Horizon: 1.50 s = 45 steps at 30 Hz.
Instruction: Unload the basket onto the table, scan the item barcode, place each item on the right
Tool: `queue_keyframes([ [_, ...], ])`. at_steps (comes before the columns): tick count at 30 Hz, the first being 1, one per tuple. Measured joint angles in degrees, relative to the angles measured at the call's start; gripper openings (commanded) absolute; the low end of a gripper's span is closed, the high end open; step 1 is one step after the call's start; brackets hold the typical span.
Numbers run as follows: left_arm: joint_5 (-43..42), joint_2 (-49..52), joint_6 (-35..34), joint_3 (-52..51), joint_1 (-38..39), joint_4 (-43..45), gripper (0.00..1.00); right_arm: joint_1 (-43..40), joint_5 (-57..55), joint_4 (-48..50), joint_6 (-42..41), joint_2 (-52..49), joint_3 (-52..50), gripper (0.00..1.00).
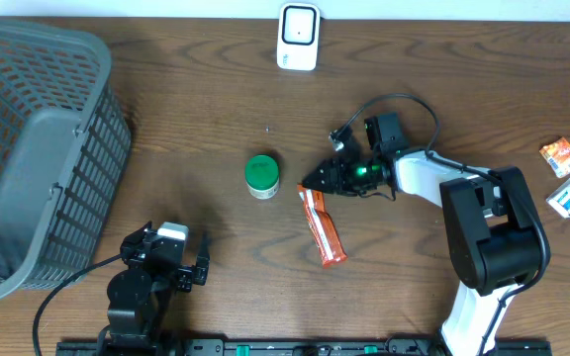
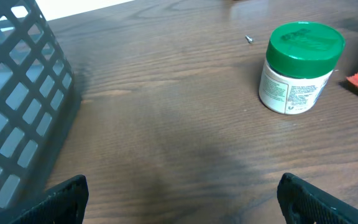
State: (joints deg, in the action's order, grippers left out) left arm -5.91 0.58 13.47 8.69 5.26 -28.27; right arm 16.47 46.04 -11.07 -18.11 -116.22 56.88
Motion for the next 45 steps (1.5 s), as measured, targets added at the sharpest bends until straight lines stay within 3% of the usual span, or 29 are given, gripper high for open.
queue_keyframes([
  [8,0.0,0.0,0.0,0.0,0.0,0.0,0.98,-1.1,3.3,1.2,-0.6,-1.2,-2.3,0.01],
  [14,0.0,0.0,0.0,0.0,0.0,0.0,0.98,-2.2,6.1,-4.5,-0.6,-0.6,-2.3,0.02],
  [27,0.0,0.0,0.0,0.0,0.0,0.0,0.98,-15.8,-17.3,-8.9,-14.1,9.2,-1.4,0.01],
  [28,0.0,0.0,0.0,0.0,0.0,0.0,0.98,-15.9,-17.8,-9.1,-14.5,9.2,-1.4,0.05],
  [30,0.0,0.0,0.0,0.0,0.0,0.0,0.98,-15.8,-18.3,-9.9,-14.6,9.4,-1.2,0.47],
  [32,0.0,0.0,0.0,0.0,0.0,0.0,0.98,-15.7,-17.5,-11.2,-14.8,9.8,-0.7,0.63],
  [34,0.0,0.0,0.0,0.0,0.0,0.0,0.98,-15.4,-17.5,-13.4,-14.6,10.8,0.0,0.72],
  [40,0.0,0.0,0.0,0.0,0.0,0.0,0.98,-15.1,-19.8,-18.5,-14.5,12.3,0.1,0.72],
  [45,0.0,0.0,0.0,0.0,0.0,0.0,0.98,-15.1,-19.6,-17.2,-14.5,14.2,-3.4,0.75],
])
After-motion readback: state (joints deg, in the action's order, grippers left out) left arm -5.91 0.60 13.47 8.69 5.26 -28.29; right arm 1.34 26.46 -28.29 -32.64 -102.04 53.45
